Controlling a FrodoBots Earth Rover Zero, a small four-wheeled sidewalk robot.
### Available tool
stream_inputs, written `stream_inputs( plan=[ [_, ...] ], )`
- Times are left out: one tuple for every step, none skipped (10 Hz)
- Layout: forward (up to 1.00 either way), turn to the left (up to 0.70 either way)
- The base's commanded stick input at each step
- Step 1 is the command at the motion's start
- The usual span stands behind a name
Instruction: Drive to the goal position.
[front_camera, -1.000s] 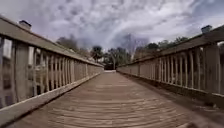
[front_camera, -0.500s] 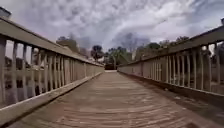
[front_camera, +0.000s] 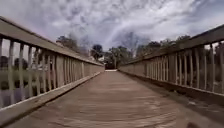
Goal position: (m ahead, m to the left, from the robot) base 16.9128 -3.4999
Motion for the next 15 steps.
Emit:
stream_inputs(
  plan=[
    [0.7, 0.16],
    [0.7, 0.0],
    [0.7, 0.0],
    [0.7, 0.0],
    [0.7, 0.0],
    [0.7, 0.0],
    [0.7, 0.0],
    [0.7, 0.0],
    [0.7, 0.0],
    [0.7, 0.0],
    [0.7, 0.0],
    [0.7, -0.13],
    [0.7, -0.35],
    [0.7, -0.31],
    [0.7, -0.12]
  ],
)
